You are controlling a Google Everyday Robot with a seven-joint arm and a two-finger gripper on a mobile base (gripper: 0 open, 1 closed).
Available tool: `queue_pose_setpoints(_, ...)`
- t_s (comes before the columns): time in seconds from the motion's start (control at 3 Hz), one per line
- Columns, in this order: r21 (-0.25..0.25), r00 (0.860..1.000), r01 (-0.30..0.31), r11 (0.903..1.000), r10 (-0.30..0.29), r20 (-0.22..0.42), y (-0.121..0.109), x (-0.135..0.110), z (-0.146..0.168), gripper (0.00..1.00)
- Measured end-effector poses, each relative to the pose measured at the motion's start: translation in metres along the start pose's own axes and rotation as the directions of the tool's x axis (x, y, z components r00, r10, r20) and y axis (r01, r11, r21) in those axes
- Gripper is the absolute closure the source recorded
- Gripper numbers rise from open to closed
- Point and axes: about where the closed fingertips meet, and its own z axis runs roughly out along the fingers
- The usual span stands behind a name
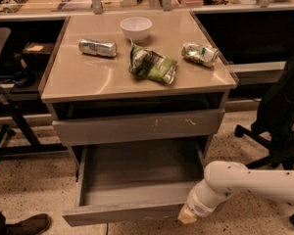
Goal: Close middle drawer
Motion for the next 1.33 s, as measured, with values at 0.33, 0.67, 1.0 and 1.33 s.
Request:
queue_pose_setpoints(0.33,0.004,1.000,0.020,0.9998,-0.020,0.012,-0.0175,-0.0177,0.0083,1.00)
queue_pose_setpoints(0.67,0.004,1.000,0.020,0.9998,-0.020,0.012,-0.0180,-0.0182,0.0082,0.81)
queue_pose_setpoints(1.0,0.004,1.000,0.020,0.9998,-0.020,0.012,-0.0179,-0.0182,0.0083,0.57)
queue_pose_setpoints(1.33,0.004,1.000,0.020,0.9998,-0.020,0.012,-0.0179,-0.0182,0.0083,0.34)
